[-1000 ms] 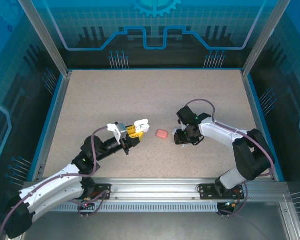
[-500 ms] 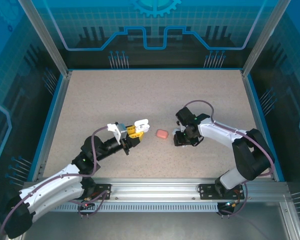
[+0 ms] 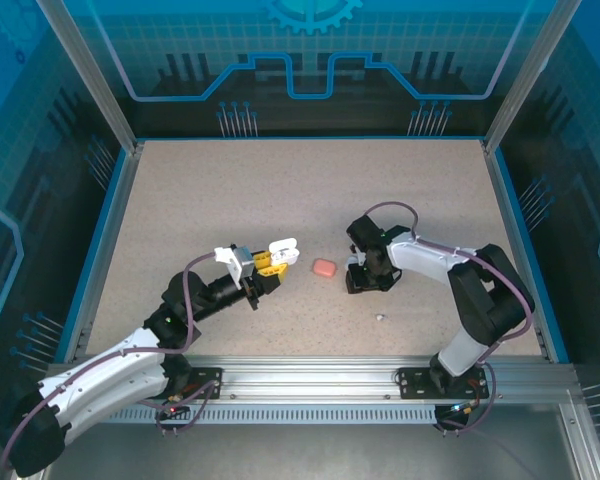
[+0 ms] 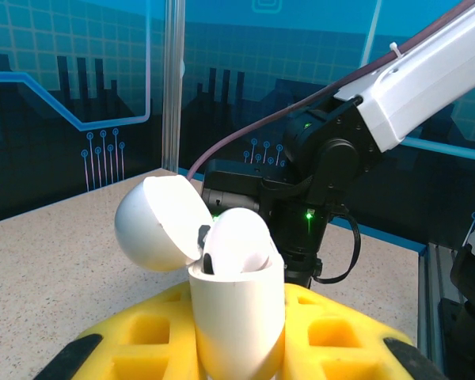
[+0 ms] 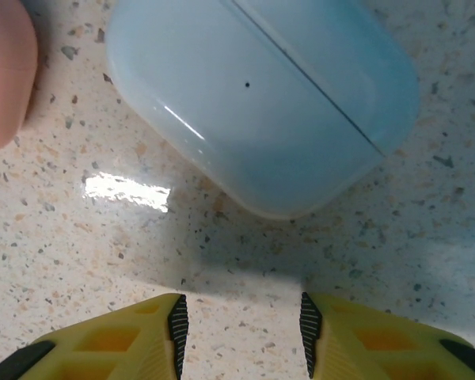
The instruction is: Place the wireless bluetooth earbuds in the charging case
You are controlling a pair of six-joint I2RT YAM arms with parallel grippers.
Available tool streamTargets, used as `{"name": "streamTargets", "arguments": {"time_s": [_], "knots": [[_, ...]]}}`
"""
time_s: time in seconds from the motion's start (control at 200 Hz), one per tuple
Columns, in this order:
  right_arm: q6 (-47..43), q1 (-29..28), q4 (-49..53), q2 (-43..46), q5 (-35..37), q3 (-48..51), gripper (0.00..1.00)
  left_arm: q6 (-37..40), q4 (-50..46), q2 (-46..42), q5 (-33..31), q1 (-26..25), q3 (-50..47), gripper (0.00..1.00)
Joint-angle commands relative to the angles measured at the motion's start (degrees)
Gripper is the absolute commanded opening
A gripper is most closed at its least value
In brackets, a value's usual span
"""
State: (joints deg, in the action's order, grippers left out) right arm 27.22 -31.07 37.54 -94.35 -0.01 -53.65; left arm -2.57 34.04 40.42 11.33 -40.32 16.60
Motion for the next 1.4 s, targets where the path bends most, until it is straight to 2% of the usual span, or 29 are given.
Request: {"name": "streamTargets", "arguments": {"time_s": [0.0, 0.295, 0.43, 0.51, 0.715, 0.886, 1.166, 1.396], "knots": [[-1.3, 0.6, 0.2, -0.4, 1.3, -2.2, 0.45, 1.4, 0.1, -0.9, -1.0, -0.4, 0.1, 0.00], [0.0, 0.8, 6.7, 8.3, 5.3, 0.2, 0.51, 1.8, -0.6, -1.6, -1.3, -0.3, 0.2, 0.00], [2.3, 1.0, 8.3, 13.6, 3.9, 4.9, 0.62, 2.2, -0.4, -1.5, -1.4, -0.4, 0.2, 0.00], [4.1, 1.2, 9.2, 15.8, 3.9, 7.1, 0.66, 2.2, -0.3, -1.4, -1.4, -0.3, 0.2, 0.00], [8.7, 0.8, 11.9, 21.3, 1.4, 12.1, 0.64, 2.4, -0.2, -1.4, -1.4, -0.3, 0.0, 0.00], [12.6, -3.1, 14.2, 23.0, 0.8, 14.9, 0.62, 2.6, 0.1, -1.2, -1.7, -0.3, -0.2, 0.00], [16.8, -9.5, 13.1, 21.0, -1.0, 14.8, 0.58, 2.6, -0.2, -1.6, -1.7, -0.4, -0.4, 0.00], [17.2, -11.4, 10.2, 16.8, -2.5, 14.5, 0.56, 2.6, -0.3, -1.7, -1.8, -0.3, -0.3, 0.00]]}}
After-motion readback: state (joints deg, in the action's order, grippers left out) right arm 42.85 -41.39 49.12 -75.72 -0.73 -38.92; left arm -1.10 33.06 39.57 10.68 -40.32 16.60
